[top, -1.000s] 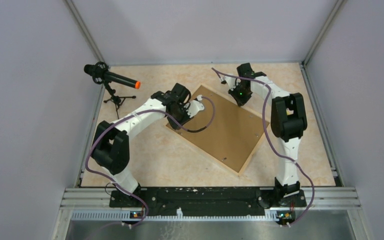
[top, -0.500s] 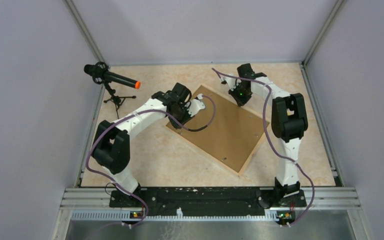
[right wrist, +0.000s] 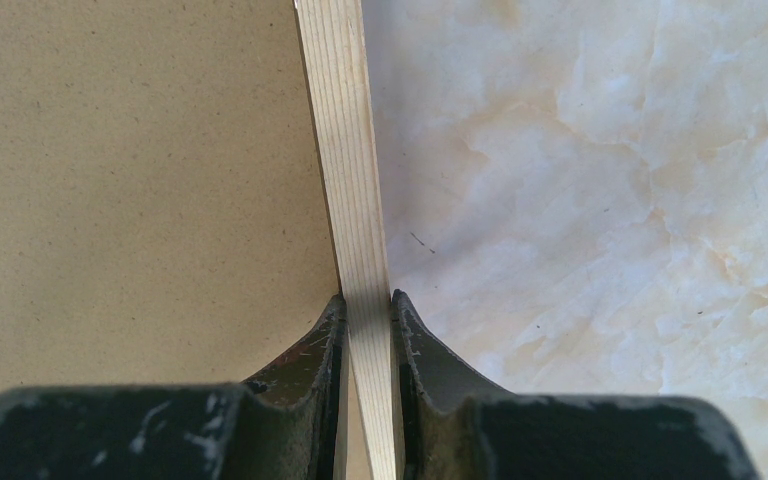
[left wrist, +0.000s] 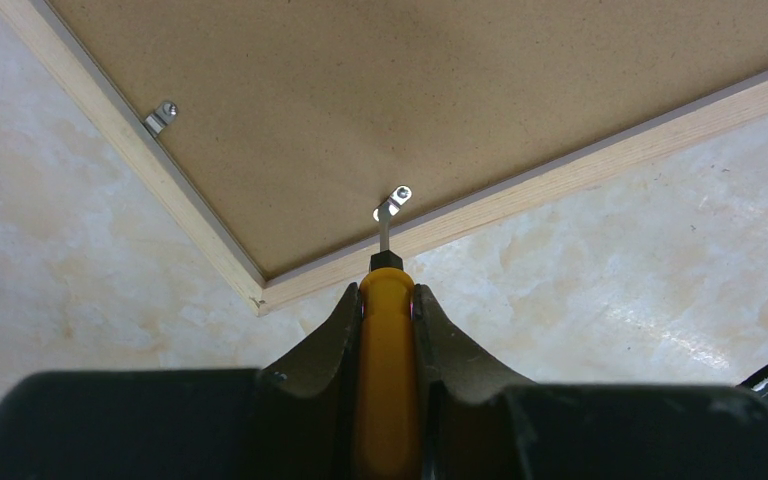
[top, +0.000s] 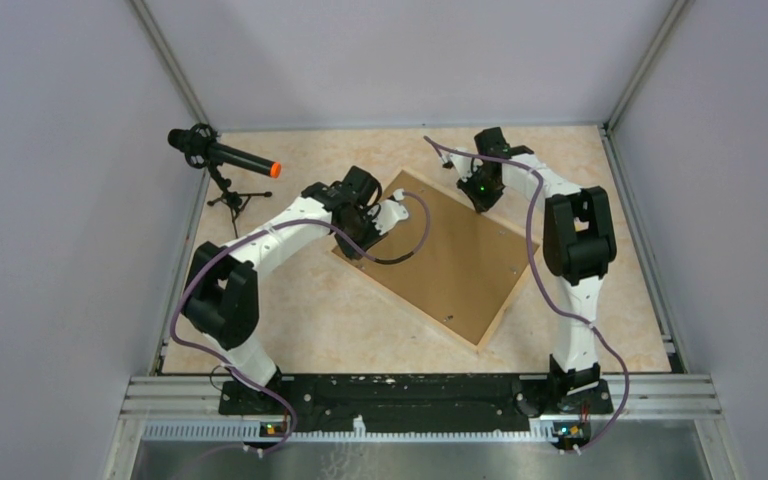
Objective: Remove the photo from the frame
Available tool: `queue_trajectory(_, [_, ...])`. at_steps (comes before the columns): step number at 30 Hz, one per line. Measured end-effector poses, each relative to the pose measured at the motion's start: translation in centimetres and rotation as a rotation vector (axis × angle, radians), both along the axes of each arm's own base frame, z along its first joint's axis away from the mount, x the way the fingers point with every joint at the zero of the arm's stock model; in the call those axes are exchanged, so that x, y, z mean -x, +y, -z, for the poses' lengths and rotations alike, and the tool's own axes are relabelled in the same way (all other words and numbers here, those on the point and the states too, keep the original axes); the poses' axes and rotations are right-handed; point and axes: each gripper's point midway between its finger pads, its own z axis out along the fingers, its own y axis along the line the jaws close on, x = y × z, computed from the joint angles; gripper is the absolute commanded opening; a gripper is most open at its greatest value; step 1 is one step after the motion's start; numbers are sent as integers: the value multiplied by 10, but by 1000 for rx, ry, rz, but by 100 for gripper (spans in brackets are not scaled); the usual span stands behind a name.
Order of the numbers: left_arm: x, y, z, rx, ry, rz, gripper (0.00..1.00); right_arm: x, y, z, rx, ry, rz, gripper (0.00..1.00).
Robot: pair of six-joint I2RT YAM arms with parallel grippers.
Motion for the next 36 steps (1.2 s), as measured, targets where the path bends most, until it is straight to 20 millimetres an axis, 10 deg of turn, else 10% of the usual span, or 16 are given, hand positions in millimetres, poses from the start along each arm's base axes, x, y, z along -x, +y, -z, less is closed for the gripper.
queue_trajectory(36, [6, 6, 4, -21, 8, 18, 0, 0, 0, 0, 0, 0, 1, 7])
